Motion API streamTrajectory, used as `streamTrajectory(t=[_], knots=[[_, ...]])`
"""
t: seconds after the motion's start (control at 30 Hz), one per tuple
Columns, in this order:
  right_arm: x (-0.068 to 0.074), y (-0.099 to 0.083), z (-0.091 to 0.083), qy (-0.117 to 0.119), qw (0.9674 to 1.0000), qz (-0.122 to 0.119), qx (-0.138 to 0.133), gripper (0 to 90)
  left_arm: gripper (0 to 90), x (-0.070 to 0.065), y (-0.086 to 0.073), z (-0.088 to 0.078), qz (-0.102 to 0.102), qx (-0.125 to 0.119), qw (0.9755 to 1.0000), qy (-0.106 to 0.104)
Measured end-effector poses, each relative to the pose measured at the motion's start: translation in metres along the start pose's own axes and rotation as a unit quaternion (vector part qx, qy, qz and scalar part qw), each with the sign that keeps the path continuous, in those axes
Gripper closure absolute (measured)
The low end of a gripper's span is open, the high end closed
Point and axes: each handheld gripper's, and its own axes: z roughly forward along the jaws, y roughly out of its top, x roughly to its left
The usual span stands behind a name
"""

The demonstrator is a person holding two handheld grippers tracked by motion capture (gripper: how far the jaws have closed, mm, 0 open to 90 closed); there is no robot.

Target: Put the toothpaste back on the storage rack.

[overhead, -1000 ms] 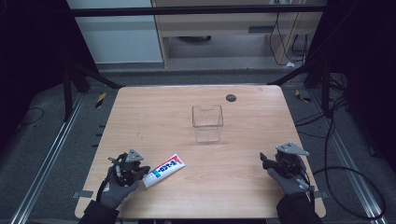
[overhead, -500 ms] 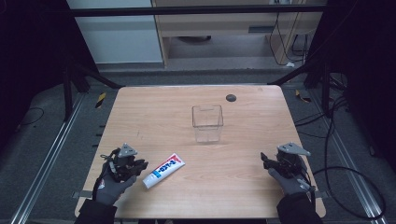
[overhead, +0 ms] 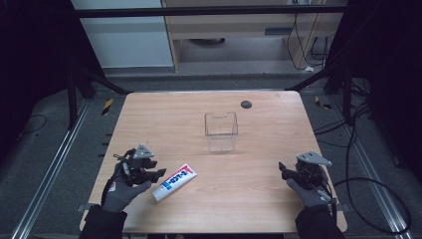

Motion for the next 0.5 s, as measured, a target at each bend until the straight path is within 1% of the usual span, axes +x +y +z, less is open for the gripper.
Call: streamTrajectory(t=[0.03,0.07,0.13,0.23,0.27,0.5], knots=[[0.000,0.000,-0.001,-0.001,1.0000,-0.001,-0.001,28.6,46.9,-0.003,0.004,0.005,0.006,0.009,0.9999,-0.003],[0.000,0.000,-0.001,-0.001,1.0000,-0.001,-0.001,28.6,46.1,-0.003,0.004,0.005,0.006,0.009,0.9999,-0.003],[0.000,0.001,-0.001,-0.003,1.0000,-0.003,-0.002,28.5,44.5,-0.005,0.008,0.010,0.015,0.021,0.9996,-0.006],[0.001,0.001,-0.001,-0.002,1.0000,-0.002,-0.001,28.5,44.0,-0.006,0.010,0.012,0.016,0.026,0.9995,-0.009],[0.000,0.001,-0.001,-0.002,1.0000,-0.002,0.000,28.5,43.4,-0.007,0.012,0.014,0.022,0.031,0.9992,-0.010],[0.000,0.001,-0.001,-0.003,1.0000,-0.003,0.001,28.4,40.4,-0.014,0.021,0.023,0.035,0.056,0.9978,-0.011]])
